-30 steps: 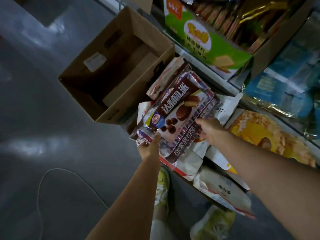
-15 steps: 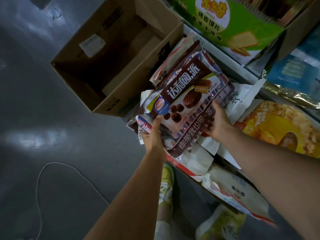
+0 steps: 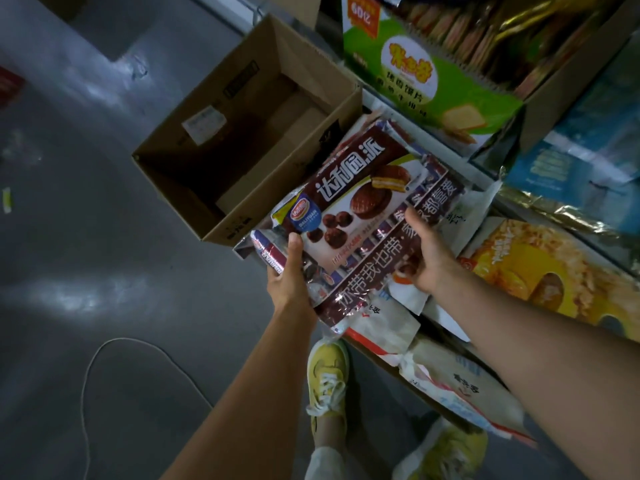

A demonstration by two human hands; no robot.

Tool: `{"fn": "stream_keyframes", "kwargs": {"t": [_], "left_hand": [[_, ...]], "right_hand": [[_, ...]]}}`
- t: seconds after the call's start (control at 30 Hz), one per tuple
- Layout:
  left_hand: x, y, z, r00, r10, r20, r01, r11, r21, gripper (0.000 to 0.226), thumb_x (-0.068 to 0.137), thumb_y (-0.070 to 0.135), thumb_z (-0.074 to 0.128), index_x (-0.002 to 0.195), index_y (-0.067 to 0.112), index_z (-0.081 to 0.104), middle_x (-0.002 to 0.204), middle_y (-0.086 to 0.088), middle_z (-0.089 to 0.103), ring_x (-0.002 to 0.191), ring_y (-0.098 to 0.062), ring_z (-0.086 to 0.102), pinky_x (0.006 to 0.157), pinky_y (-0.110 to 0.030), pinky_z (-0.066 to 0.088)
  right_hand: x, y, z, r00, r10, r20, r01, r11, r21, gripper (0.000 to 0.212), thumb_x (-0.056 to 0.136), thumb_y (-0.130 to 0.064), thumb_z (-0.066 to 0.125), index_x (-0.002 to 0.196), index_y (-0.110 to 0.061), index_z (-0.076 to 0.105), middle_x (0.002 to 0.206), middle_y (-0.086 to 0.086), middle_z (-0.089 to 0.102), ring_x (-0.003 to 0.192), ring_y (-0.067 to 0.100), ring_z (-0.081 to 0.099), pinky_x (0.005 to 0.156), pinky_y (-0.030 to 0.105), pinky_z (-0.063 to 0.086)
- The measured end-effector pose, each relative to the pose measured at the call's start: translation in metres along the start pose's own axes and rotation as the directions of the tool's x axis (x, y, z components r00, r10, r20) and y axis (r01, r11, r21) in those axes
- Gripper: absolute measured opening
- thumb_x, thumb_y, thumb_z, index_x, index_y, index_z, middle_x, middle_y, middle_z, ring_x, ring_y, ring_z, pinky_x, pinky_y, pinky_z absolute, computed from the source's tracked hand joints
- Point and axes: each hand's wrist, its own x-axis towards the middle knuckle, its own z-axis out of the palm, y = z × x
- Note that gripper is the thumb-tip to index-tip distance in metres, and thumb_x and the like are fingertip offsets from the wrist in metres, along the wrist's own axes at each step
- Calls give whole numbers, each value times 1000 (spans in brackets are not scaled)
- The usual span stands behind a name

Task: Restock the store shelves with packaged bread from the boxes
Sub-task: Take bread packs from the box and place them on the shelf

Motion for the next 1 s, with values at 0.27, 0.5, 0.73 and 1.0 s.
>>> {"fn": "stream_keyframes", "kwargs": {"t": [0.27,0.5,0.73,1.0], "left_hand": [[-85,58,-19,989,99,106,-95,995,-40,55,79,44,77,123,18,57,104,-10,74,85,-30,75,70,-49,61],[-184,118,-52,952,227,205,-200,969,-145,59,77,40,77,126,12,58,105,-15,74,92,-35,73,83,-56,57],[-287,194,-76,861,355,365,-295,932,-209,63,78,46,75,127,11,61,118,-21,69,105,-42,67,90,-64,51],[-400,300,-79,732,410,544,-380,909,-173,86,59,65,82,127,16,63,123,-21,66,110,-43,65,96,-64,47]], "right_hand": [[-121,-40,15,986,-97,135,91,995,52,77,55,-65,84,116,-24,63,109,8,73,102,31,68,95,51,51],[-254,-83,25,949,-193,251,154,974,165,58,66,-28,83,118,-12,62,106,13,74,104,34,67,98,52,48],[-396,-148,23,907,-310,284,261,945,200,68,77,-73,59,116,-18,64,108,19,69,104,37,63,86,55,52],[-569,-224,28,799,-521,301,431,844,318,26,88,-38,64,87,-12,60,83,11,66,84,28,61,81,43,52]]}}
